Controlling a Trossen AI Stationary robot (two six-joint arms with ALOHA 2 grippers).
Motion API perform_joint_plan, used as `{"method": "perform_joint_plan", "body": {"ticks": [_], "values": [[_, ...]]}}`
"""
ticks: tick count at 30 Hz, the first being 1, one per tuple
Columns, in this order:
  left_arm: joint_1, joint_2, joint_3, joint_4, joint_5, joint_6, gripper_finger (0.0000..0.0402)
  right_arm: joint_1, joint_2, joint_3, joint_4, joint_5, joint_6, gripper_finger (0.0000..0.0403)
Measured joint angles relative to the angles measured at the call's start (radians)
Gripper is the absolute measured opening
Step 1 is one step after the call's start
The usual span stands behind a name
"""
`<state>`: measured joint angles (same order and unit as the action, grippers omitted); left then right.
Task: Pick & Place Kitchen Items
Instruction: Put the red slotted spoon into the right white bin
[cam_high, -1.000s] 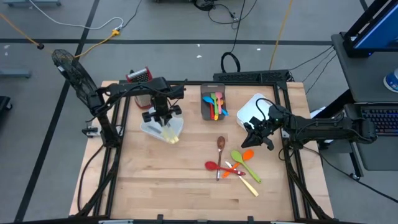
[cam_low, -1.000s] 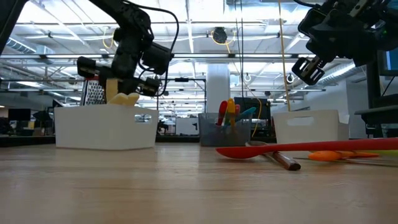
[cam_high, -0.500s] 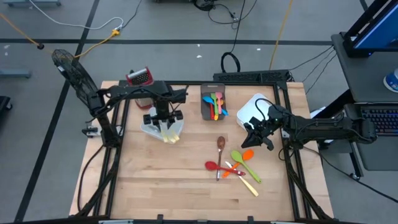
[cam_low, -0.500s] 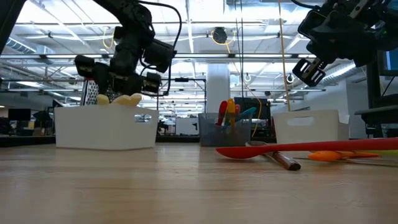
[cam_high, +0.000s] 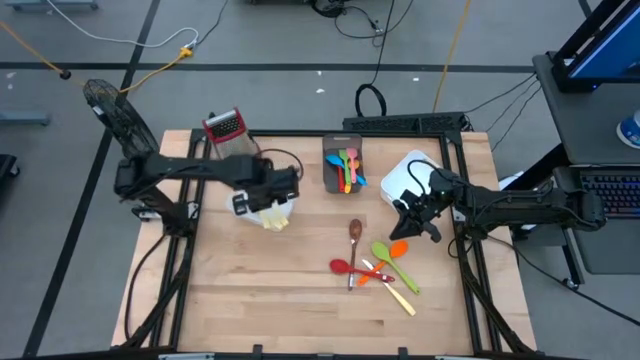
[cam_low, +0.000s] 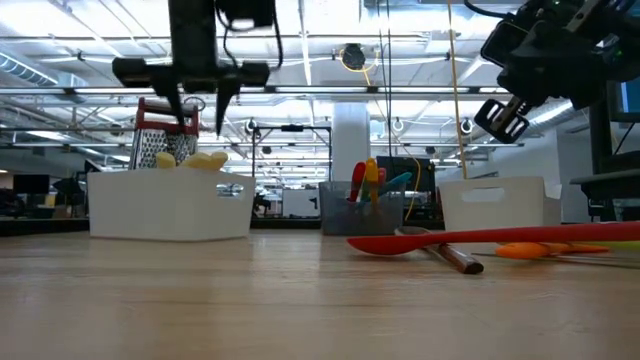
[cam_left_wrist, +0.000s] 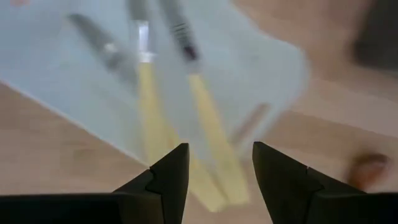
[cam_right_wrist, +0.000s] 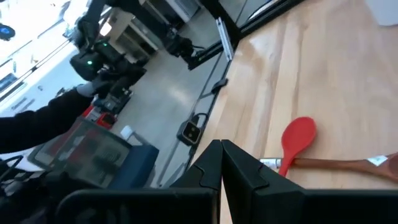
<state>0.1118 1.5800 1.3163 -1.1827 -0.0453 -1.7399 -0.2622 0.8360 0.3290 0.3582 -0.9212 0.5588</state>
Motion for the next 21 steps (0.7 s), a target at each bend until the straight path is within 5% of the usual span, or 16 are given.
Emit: {"method": "perform_joint_plan", "body": {"ticks": [9,21], "values": [[-0.241,0.032,0.000,0.225,-0.287,0.039,0.0182,0.026,0.000,0.000,-0.020,-0.126,-0.003,0.0004],[-0.445,0.088,0.000,0.520,-0.406,0.008,0.0182,0.247,-0.002,0.000,-0.046,-0.097,-0.006,0.0004]]}}
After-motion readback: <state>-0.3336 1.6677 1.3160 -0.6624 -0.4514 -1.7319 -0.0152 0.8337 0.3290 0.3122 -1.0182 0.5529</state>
